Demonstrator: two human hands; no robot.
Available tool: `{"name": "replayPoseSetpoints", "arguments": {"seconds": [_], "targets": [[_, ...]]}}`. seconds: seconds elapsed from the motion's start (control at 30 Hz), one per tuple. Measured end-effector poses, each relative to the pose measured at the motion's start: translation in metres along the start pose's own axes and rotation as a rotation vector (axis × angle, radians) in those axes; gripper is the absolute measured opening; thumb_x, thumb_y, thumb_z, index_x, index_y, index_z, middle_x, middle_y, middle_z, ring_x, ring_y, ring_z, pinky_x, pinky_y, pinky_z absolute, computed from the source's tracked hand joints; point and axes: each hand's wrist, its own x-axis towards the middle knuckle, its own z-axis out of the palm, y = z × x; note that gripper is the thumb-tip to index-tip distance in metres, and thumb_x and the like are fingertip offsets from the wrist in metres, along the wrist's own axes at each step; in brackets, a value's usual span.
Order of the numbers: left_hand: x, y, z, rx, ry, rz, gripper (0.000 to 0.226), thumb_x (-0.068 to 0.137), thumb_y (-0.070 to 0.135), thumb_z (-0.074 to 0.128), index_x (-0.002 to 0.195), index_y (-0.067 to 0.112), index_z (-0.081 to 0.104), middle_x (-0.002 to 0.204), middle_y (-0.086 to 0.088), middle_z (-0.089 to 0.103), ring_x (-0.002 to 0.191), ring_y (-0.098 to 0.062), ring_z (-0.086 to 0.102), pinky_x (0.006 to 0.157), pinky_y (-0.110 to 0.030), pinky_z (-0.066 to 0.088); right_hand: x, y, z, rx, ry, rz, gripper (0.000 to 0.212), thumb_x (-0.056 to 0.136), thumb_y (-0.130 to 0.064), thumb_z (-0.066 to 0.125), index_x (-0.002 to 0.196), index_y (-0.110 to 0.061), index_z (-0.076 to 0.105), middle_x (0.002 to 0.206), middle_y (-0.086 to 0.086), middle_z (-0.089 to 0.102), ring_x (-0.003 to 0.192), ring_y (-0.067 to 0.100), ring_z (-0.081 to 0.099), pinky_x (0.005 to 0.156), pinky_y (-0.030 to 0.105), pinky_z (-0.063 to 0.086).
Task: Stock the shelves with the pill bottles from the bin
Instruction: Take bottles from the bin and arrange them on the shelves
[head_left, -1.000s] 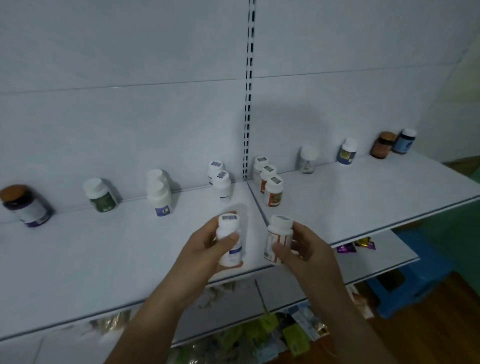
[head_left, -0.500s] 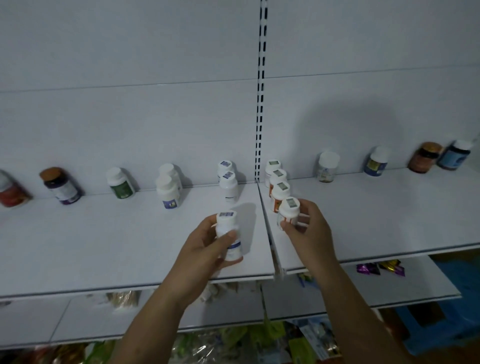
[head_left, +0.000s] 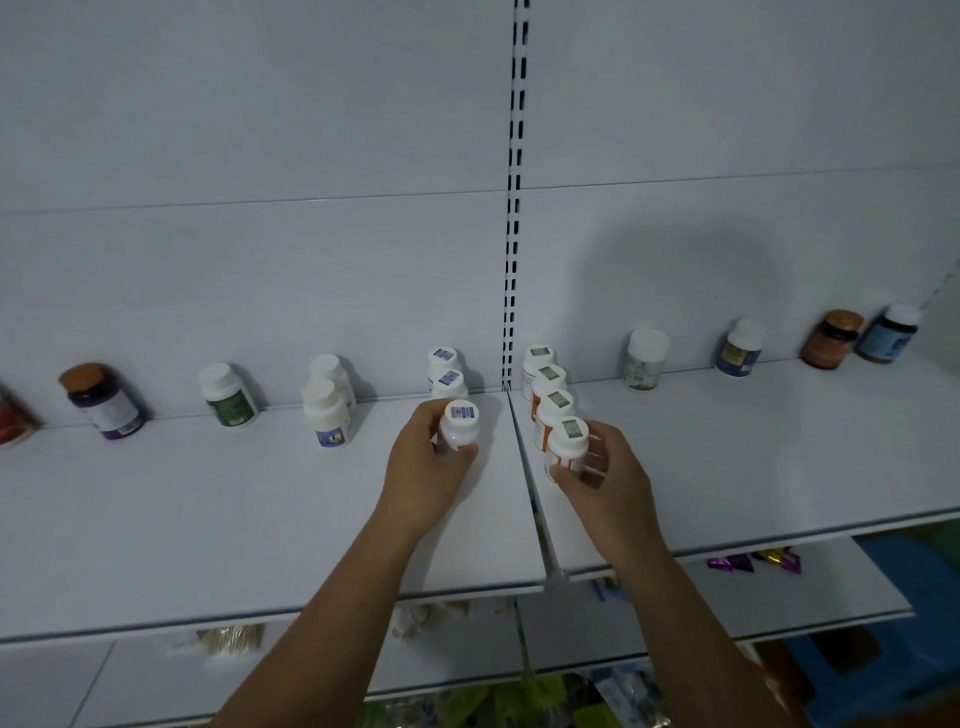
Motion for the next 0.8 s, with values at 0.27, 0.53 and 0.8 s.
{"name": "replayPoseSetpoints", "arguments": {"seconds": [0.27, 0.53, 0.8], "targets": [[0.013, -0.013, 0.013, -0.034, 0.120, -0.072, 0.058, 0.087, 0.015, 0.084, 0.136, 0.027, 0.057, 0.134, 0.001, 0.058, 0.111, -0.011, 0.062, 0.096, -0.029, 0.054, 0.001, 0.001, 0.000, -0.009, -0.012, 0.008, 0.053, 0.087, -0.019, 0.084, 0.132, -0.030, 0.058, 0.124, -0.017, 0.068, 0.110, -0.002, 0.064, 0.091, 0.019, 0.053], [0.012, -0.015, 0.012, -0.047, 0.116, -0.029, 0.057, 0.086, 0.010, 0.083, 0.129, 0.035, 0.054, 0.133, 0.001, 0.059, 0.109, -0.006, 0.062, 0.086, -0.016, 0.051, 0.000, 0.002, -0.001, -0.023, -0.022, 0.002, 0.054, 0.087, -0.018, 0.083, 0.134, -0.028, 0.058, 0.129, -0.012, 0.068, 0.114, 0.008, 0.065, 0.089, 0.017, 0.051], [0.012, -0.017, 0.008, -0.045, 0.126, -0.038, 0.058, 0.086, 0.011, 0.084, 0.129, 0.034, 0.054, 0.134, 0.002, 0.059, 0.111, -0.006, 0.062, 0.090, -0.022, 0.054, 0.002, 0.004, -0.014, -0.057, 0.008, 0.002, 0.050, 0.089, -0.016, 0.081, 0.132, -0.026, 0.058, 0.123, -0.011, 0.066, 0.105, 0.003, 0.064, 0.087, 0.015, 0.050]]}}
